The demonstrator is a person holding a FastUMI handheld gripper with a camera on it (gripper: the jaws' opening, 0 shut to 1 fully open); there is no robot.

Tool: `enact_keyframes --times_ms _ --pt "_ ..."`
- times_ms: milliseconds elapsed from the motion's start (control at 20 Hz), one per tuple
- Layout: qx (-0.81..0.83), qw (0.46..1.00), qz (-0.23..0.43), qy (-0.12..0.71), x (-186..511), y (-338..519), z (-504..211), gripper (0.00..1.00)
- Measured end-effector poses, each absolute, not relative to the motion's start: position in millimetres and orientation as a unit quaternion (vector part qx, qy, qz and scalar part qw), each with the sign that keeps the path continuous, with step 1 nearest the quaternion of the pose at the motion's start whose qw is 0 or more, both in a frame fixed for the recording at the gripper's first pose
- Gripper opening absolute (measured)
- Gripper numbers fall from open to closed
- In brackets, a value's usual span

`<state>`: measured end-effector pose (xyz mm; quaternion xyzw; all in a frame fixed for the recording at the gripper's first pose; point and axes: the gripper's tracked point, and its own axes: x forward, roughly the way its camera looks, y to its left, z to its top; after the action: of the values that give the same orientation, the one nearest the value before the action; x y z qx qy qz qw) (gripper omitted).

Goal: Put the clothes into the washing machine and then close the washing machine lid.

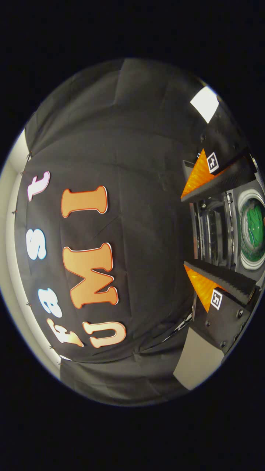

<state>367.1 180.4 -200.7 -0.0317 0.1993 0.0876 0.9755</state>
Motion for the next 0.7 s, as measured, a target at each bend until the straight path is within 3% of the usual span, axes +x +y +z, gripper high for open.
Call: enact_keyframes --times_ms 400,700 --pt "-0.072 0.954 0.093 0.275 427.8 201.7 -272.9 0.97" --pt "-0.046 0.961 0.081 0.261 436.6 204.2 -277.5 0.95"
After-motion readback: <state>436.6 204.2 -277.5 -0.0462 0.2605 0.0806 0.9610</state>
